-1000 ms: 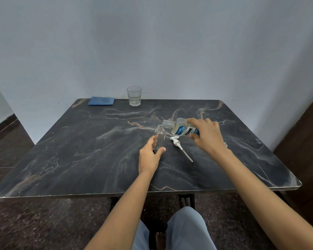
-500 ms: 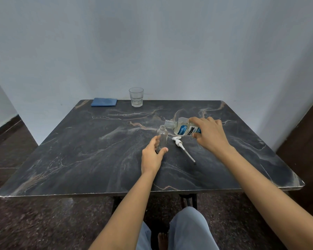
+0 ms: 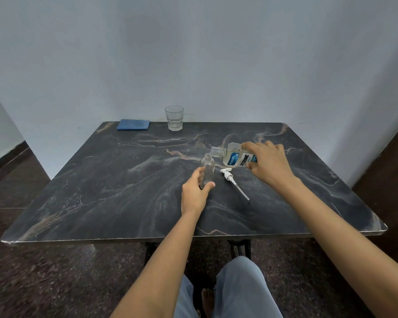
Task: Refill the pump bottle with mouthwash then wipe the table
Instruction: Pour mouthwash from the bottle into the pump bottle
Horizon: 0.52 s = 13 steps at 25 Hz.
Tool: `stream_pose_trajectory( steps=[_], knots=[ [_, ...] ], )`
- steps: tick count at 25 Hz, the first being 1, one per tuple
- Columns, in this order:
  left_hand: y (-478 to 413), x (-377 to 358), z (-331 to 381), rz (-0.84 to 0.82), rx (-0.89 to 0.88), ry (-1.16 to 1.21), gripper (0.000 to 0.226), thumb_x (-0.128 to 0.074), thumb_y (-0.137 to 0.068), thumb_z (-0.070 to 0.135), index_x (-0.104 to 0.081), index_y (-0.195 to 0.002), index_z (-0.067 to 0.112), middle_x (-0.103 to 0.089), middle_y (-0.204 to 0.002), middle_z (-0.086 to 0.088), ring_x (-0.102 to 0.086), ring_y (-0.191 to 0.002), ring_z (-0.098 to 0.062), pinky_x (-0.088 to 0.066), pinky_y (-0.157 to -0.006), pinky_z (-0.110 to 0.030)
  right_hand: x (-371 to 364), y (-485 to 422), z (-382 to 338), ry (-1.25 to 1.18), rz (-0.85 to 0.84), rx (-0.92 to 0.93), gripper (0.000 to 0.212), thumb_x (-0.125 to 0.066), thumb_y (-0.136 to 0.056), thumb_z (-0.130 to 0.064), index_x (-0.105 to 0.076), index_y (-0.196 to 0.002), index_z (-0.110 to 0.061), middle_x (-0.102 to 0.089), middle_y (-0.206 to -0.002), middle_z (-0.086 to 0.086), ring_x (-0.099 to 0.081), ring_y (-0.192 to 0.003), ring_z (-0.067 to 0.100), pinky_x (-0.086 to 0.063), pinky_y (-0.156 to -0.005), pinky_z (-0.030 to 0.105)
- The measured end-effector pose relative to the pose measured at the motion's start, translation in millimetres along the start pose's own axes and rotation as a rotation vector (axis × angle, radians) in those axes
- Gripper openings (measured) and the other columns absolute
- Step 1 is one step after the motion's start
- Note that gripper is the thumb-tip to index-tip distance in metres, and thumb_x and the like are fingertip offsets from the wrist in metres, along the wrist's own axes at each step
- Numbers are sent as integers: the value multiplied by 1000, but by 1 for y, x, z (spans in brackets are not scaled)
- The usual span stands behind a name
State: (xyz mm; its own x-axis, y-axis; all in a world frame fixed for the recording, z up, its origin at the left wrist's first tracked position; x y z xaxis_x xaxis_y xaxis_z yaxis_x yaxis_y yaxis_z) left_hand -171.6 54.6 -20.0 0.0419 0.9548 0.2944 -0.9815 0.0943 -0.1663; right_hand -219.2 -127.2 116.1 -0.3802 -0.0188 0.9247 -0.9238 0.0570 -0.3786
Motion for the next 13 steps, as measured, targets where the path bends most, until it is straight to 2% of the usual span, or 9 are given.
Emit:
stream_pose_trajectory(
  steps=[13],
  knots=[
    [-1,0,-2,10,-1,-24,57,-73,-83,20,-51,-135,25,-62,-129,1,-56,-120,-13,-45,-104,-32,6,-1,-2,20,-9,-1,51,-64,-86,-21,-47,-132,-30,-63,-120,2,-51,-112,27,-32,-96,44]
  ],
)
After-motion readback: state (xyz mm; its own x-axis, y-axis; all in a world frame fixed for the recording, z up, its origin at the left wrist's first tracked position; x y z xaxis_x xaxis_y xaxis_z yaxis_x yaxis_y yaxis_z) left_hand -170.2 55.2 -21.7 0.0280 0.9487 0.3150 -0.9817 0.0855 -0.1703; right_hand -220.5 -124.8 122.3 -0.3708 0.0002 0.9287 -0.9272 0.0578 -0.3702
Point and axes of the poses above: each hand's wrist, its own y-axis away from the middle knuckle, its own x-axis out of the back of the hand, z = x × y, the point moved 9 cm from there along -y, towards the middle knuckle
